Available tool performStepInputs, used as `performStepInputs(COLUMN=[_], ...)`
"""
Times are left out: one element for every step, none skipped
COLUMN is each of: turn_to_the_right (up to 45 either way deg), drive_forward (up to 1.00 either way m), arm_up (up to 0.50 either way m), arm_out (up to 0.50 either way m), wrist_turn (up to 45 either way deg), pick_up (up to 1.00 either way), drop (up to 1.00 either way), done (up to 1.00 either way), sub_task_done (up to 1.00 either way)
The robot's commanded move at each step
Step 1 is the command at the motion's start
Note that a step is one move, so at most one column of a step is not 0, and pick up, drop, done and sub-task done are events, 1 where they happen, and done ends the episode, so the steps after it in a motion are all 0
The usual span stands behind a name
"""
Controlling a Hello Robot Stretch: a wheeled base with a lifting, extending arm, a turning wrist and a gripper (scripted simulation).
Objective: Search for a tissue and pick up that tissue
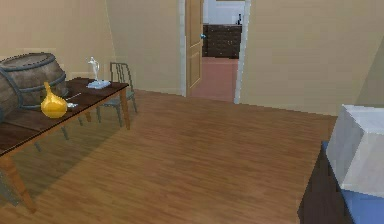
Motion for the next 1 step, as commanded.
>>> performStepInputs(turn_to_the_right=[0.0], drive_forward=[0.0], arm_up=[0.28], arm_out=[0.0], wrist_turn=[0.0], pick_up=[0.0], drop=[0.0], done=[0.0], sub_task_done=[0.0])
